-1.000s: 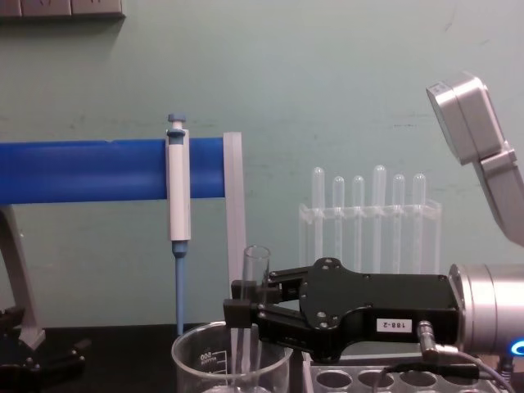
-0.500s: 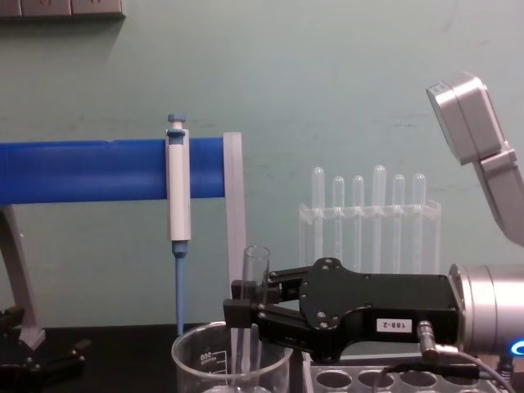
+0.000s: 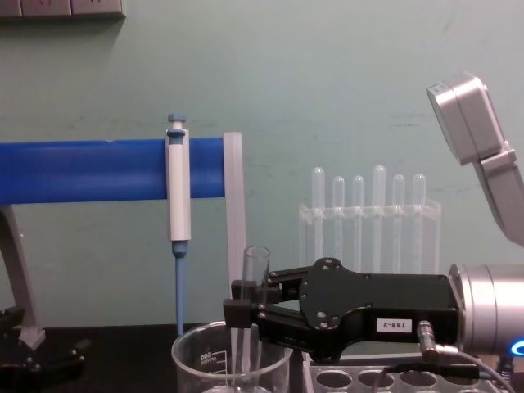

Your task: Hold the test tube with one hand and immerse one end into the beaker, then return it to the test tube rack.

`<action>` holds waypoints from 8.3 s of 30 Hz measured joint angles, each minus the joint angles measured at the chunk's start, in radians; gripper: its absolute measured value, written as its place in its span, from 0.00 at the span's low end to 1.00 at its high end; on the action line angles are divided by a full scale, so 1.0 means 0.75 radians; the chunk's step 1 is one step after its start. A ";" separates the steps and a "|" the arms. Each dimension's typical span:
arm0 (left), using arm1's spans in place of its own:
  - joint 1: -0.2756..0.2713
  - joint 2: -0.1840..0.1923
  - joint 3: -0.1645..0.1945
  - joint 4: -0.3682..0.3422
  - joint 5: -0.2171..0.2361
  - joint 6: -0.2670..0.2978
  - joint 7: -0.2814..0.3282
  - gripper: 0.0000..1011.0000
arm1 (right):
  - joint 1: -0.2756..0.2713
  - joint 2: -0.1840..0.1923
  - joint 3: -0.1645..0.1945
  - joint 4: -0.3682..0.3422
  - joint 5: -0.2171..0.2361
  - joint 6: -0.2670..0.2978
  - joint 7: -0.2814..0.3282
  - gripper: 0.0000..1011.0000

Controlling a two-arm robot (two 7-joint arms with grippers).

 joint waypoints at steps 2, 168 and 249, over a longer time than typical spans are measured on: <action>0.000 0.000 0.000 0.000 0.000 0.000 0.000 0.99 | 0.000 0.000 0.000 0.000 0.000 0.000 0.000 0.22; 0.000 0.000 0.000 0.000 0.000 0.000 0.000 0.99 | -0.277 0.390 0.275 -0.455 0.159 0.158 -0.136 0.22; 0.000 0.000 0.000 0.000 0.000 0.000 0.000 0.99 | -0.272 0.290 0.224 -0.255 0.125 0.131 -0.100 0.63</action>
